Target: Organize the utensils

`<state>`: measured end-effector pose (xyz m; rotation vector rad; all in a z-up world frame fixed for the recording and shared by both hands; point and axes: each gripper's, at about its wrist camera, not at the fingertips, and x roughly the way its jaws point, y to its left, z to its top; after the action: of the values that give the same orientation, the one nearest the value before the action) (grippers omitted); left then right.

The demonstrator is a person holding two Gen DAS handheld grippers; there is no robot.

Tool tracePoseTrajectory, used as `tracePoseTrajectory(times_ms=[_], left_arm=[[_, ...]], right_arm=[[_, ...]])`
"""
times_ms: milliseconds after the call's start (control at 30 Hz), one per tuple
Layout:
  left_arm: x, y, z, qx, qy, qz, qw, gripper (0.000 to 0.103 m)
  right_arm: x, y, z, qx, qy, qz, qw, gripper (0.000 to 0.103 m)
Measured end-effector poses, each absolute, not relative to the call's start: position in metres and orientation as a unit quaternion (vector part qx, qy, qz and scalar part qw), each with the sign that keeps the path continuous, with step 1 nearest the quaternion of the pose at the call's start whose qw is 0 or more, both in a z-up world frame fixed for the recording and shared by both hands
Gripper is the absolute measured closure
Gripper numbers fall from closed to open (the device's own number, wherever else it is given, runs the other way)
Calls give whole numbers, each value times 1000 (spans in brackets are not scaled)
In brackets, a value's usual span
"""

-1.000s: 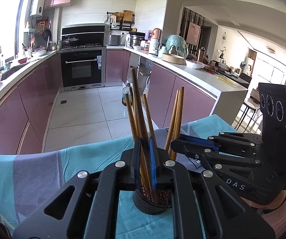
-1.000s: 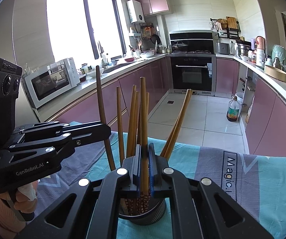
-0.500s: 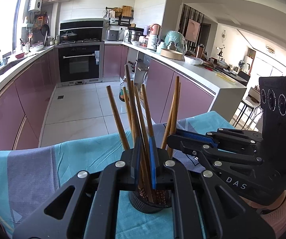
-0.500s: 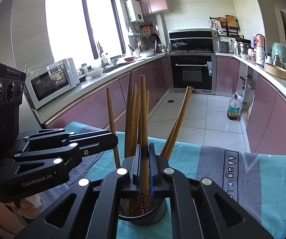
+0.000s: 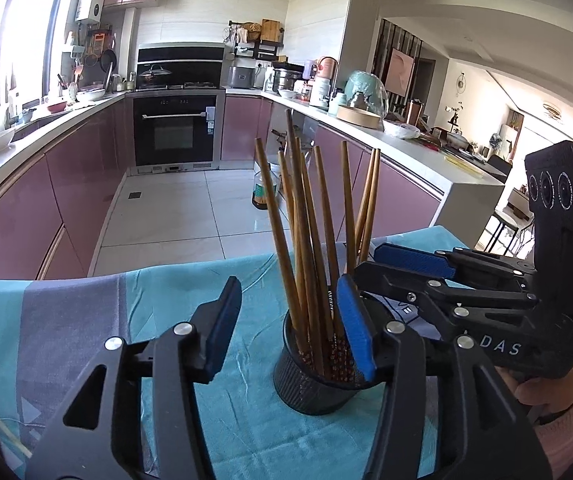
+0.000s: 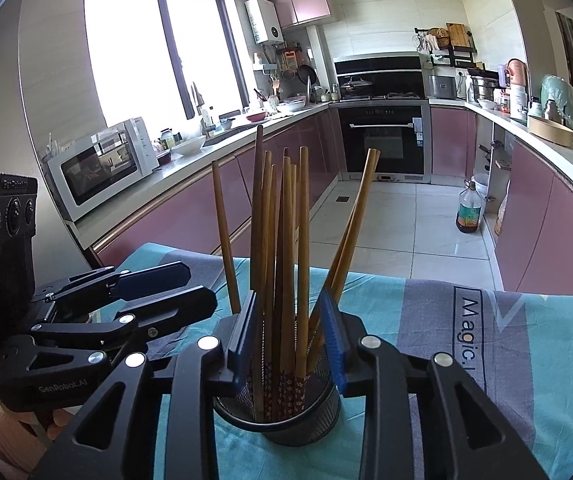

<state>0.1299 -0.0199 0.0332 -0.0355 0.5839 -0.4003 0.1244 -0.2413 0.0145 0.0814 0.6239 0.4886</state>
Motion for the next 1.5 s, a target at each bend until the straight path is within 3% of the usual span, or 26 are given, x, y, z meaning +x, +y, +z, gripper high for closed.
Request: tracePoseTrajectory(times_ms=[200,233,300,433,467,1500], left_arm=[[102,5,31,-23,248,-159,955,17],[96,10,31,-23,241,-150,959,12],[85,21,30,-22,230,-131,964,6],[63,39,27,-26,214,-103,971,6],[57,43,26,-26,211,-99,972,6],[-27,54,36,-4,142,-31,989,6]], right_arm=[[102,-244,16,42,278,221,934,36],[98,-245,16,42,274,216,936,35],[90,-244,15,39,265,209,941,26],[71,-242,14,27,241,186,952,13],[67,-242,14,24,235,179,955,6],[-9,-229,9,11,156,149,976,6]])
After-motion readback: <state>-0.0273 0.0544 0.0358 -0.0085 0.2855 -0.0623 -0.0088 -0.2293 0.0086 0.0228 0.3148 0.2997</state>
